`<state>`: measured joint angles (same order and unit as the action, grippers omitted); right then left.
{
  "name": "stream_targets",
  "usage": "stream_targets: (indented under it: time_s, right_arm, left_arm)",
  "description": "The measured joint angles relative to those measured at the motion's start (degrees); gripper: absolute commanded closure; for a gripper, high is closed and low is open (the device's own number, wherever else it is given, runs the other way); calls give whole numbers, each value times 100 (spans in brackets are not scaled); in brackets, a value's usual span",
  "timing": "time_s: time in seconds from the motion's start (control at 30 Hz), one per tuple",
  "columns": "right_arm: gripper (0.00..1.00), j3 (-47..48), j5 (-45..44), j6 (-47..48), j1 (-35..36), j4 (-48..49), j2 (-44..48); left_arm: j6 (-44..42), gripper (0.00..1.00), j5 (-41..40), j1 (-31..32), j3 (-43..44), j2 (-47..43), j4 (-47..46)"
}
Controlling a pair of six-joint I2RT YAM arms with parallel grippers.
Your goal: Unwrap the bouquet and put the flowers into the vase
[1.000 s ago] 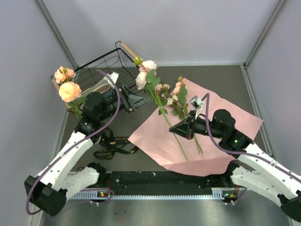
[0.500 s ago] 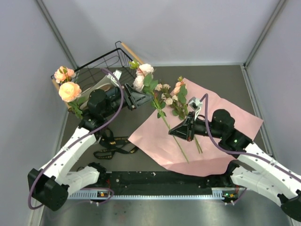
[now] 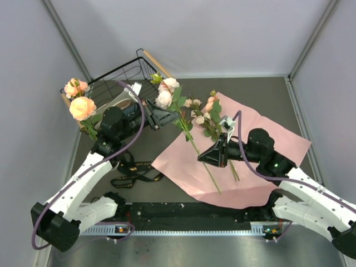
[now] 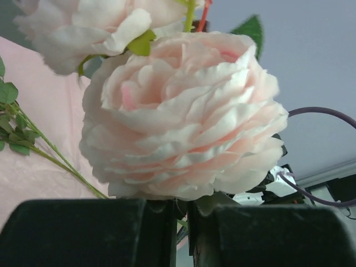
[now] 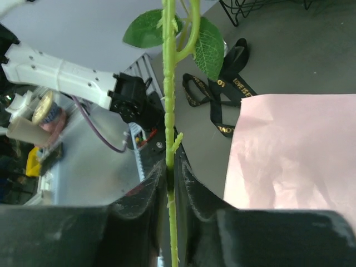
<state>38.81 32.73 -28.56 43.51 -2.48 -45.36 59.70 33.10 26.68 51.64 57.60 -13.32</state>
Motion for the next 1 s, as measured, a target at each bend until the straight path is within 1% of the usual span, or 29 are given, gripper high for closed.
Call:
stream_targets:
  time_s: [0.07, 0.1, 0.17, 0.2, 0.27, 0.37, 0.57, 0.67, 0.83, 0.93, 1.0]
  right_arm:
    - [49, 57, -24, -22, 11, -48, -28]
    - [38, 79, -79, -2, 15, -59, -39]
    - [27, 155, -260, 9, 26, -192, -37]
    - [13, 179, -389, 2, 28, -240, -26]
    - [2, 221, -791, 20, 33, -435, 74]
    - [1, 227, -1401, 63, 35, -730, 354]
    - [1, 461, -2100, 214, 35, -1121, 551]
    - [1, 518, -2221, 258, 35, -1204, 522]
    - [1, 520, -2234, 245, 35, -1215, 310]
    - [1, 520, -2216, 236, 35, -1213, 155]
    - [2, 520, -2170, 232, 35, -1204, 94]
  left_arm:
    - [-114, 96, -33, 0, 4, -66, 48]
    - [-192, 97, -59, 0, 35, -105, 140]
    - [-435, 100, -125, 0, 192, -181, 428]
    - [-573, 100, -170, 0, 282, -225, 579]
    - [-981, 100, -358, 0, 605, -365, 1123]
    - [-1764, 100, -789, 0, 1165, -756, 1996]
    - [-3320, 100, -1878, 0, 2068, -1655, 3324]
    - [-4120, 100, -2505, 0, 2559, -2011, 3945]
    - [-5377, 100, -3694, 0, 3628, -2240, 4841]
    - [-5932, 100, -4417, 0, 4168, -2260, 5195]
    - [-6260, 100, -5023, 0, 4371, -2273, 5337]
